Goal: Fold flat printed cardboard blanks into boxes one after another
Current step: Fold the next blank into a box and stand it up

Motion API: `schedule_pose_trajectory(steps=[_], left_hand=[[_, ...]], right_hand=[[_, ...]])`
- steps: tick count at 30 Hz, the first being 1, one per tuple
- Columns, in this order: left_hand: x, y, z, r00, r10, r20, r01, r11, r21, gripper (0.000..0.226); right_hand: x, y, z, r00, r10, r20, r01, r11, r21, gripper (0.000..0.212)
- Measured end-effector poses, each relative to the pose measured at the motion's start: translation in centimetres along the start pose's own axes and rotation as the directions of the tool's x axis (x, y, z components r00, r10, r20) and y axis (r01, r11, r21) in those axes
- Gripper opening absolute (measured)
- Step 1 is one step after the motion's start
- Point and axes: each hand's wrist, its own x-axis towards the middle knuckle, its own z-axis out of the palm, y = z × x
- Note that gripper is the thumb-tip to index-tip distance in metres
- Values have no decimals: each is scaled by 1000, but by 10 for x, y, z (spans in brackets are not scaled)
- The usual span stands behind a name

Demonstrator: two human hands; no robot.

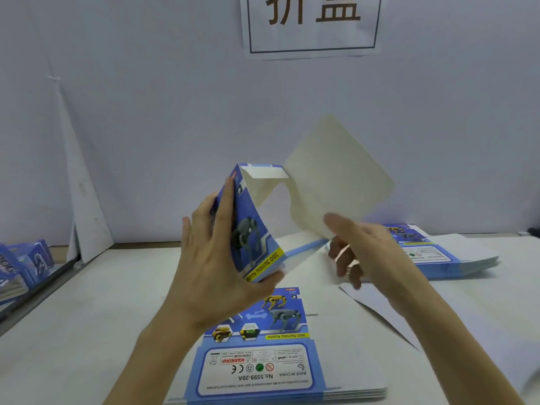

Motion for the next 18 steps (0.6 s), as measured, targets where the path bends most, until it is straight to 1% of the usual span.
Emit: schedule_pose_trajectory(steps=[1, 3, 4, 5, 6, 7, 8, 9, 10, 11, 12, 13, 14, 15, 16, 17, 18], left_hand=[[0, -1, -3, 1000, 5, 16, -5, 1000, 7, 122], [-2, -3, -4, 999, 25, 40, -27, 998, 54, 122], [-3, -4, -4, 998, 38, 40, -41, 997, 61, 122], [-3, -6, -5, 998, 52, 37, -54, 998, 43, 121], [-2, -7, -6, 997, 65, 29, -65, 998, 6, 120], [-2, -6, -8, 996, 85, 14, -84, 995, -46, 119], [-2, -4, -9, 994, 108, -11, -108, 989, -101, 119], [0, -2, -8, 990, 135, -41, -140, 979, -150, 120], [-2, 0, -6, 985, 159, -62, -168, 968, -186, 121], [0, 5, -3, 981, 178, -70, -189, 960, -204, 122], [0, 10, 1, 979, 193, -69, -204, 952, -228, 122], [1, 15, 4, 984, 166, -59, -176, 948, -266, 122], [3, 19, 4, 994, 97, -49, -108, 941, -320, 122], [4, 21, 3, 997, 58, -42, -69, 945, -319, 123], [4, 20, 0, 996, 87, -28, -91, 956, -278, 125], [2, 16, -3, 988, 152, -6, -149, 964, -220, 125], [1, 10, -6, 979, 202, -5, -199, 963, -183, 125]], right_hand=[[3, 2, -4, 996, -55, -71, 62, 993, 98, 31], [7, 5, -11, 971, -163, -178, 208, 938, 276, 21], [9, 7, -14, 959, -186, -212, 251, 906, 340, 20], [12, 9, -15, 959, -172, -226, 253, 878, 407, 20], [14, 10, -16, 968, -115, -223, 212, 849, 484, 20], [17, 13, -17, 981, -30, -189, 136, 804, 579, 20], [19, 14, -16, 991, 77, -110, 18, 734, 679, 17], [20, 16, -14, 984, 176, 9, -118, 621, 775, 11], [20, 16, -9, 959, 249, 139, -253, 517, 818, 3], [19, 19, -3, 926, 290, 242, -357, 462, 811, 7], [16, 21, 4, 889, 315, 333, -449, 457, 768, 16], [12, 23, 9, 850, 325, 414, -526, 476, 705, 19], [8, 25, 14, 818, 334, 469, -576, 494, 652, 16], [7, 26, 17, 806, 343, 482, -590, 509, 627, 11], [7, 25, 18, 812, 360, 459, -583, 527, 618, 11], [9, 25, 16, 829, 384, 406, -558, 548, 623, 17], [12, 23, 15, 860, 392, 328, -508, 580, 637, 19]])
